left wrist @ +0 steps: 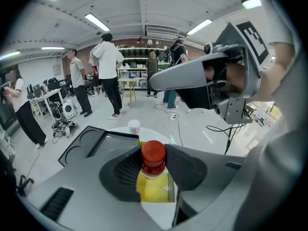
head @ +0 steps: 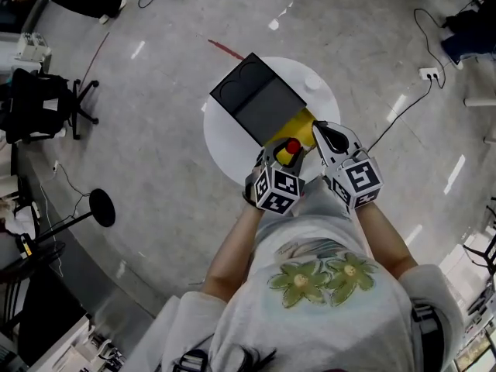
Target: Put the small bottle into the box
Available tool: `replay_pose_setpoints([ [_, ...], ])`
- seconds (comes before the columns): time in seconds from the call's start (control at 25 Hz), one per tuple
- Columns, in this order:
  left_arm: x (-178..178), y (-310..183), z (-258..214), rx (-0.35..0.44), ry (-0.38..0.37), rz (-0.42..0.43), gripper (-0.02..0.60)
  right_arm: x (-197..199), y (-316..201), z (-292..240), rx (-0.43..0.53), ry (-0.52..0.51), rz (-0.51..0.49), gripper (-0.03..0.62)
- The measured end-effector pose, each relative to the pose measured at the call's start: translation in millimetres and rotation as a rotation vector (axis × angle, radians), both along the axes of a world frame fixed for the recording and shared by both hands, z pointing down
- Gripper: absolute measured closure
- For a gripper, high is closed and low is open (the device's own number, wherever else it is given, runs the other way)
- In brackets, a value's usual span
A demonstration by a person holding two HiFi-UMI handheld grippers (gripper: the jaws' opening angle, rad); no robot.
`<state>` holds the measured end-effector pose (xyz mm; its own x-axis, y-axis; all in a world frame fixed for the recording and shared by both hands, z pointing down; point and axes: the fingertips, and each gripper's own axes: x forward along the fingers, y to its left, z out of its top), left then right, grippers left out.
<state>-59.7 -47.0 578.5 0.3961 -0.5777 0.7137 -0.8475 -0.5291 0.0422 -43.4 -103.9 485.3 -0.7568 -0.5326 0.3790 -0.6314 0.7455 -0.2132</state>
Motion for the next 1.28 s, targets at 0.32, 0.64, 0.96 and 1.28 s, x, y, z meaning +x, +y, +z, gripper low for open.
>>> replay_pose_setpoints([
  [0.32,1.2,-4.2,18.4,-0.023,-0.005,0.026,0.428,6.0,-1.5,10.0,-0.022,0.014,0.041,0.588],
  [0.64,3.6,-7.4,37.6,-0.064,0.013,0.035,0.426,12.1,-2.5,16.4,-0.040,0.026,0.071,0.588],
  [0.96,8.3,-9.2,51.3,-0.085,-0.001,0.069,0.426,23.3,-4.2,18.6,-0.054,0.035,0.114,0.588],
  [1.28,9.2,-9.5,71.0,-0.117,-0.023,0.079,0.426,30.7,-10.3,21.9,-0.064,0.048,0.139,0.588],
])
